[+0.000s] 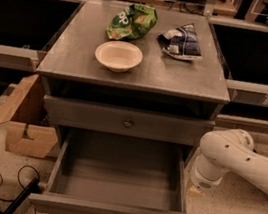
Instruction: Open middle drawer
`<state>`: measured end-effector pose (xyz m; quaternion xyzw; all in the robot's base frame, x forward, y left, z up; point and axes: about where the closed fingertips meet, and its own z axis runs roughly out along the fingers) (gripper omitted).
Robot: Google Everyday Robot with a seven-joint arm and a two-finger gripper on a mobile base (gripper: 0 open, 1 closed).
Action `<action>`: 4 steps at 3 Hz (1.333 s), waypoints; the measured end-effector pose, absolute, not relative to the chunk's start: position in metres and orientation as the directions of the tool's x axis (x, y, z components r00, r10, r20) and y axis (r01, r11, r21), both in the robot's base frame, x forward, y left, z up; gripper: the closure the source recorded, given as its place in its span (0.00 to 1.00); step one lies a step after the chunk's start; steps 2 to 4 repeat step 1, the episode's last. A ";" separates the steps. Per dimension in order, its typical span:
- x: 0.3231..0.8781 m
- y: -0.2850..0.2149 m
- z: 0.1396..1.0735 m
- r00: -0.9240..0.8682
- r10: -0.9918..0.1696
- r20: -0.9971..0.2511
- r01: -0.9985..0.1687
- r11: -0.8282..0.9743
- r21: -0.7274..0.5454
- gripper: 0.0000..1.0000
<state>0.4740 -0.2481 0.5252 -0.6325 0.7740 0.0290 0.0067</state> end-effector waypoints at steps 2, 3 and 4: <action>0.442 -0.282 0.615 -0.318 -0.948 0.017 -0.948 0.317 -0.007 0.96; 0.442 -0.282 0.615 -0.318 -0.948 0.017 -0.948 0.317 -0.007 0.96; 0.442 -0.282 0.615 -0.318 -0.948 0.017 -0.948 0.317 -0.007 0.96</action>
Offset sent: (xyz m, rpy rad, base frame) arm 0.0000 0.0000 0.0000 0.0000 0.0000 0.0000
